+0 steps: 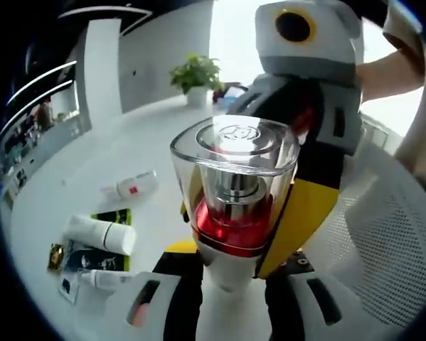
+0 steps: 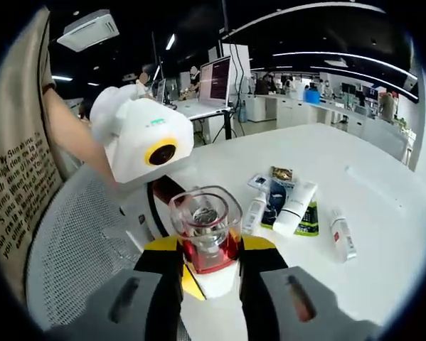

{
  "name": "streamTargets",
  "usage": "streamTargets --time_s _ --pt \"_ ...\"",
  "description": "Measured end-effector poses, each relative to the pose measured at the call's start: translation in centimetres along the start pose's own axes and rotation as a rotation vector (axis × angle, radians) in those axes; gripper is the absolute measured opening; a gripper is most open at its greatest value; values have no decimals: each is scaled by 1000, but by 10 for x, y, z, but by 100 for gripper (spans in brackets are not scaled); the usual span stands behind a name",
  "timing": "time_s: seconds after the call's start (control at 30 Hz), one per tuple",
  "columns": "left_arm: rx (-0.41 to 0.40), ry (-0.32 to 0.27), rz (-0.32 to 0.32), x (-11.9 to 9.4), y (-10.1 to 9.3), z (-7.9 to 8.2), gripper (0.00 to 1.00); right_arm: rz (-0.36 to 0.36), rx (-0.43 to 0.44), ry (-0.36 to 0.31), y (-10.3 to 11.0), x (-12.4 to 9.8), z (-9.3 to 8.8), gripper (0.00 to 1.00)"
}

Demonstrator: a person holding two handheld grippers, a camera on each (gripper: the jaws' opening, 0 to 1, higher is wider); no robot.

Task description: Arrange the skincare products in the storage area until every visible bottle or jar stands upright without overlapping.

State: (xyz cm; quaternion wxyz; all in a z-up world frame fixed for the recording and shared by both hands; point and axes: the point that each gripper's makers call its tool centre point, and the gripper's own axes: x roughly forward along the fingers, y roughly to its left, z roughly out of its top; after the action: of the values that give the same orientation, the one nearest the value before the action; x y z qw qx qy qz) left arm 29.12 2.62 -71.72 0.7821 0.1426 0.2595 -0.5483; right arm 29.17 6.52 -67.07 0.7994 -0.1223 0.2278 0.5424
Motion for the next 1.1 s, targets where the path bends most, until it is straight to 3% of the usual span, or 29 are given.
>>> streamTargets --time_s 0.47,1.1 --pt "28 -21 10 0 -2 -2 31 -37 -34 -10 4 0 -1 29" --pt "63 17 -25 13 1 1 31 -86 -13 -29 -9 -6 -3 30"
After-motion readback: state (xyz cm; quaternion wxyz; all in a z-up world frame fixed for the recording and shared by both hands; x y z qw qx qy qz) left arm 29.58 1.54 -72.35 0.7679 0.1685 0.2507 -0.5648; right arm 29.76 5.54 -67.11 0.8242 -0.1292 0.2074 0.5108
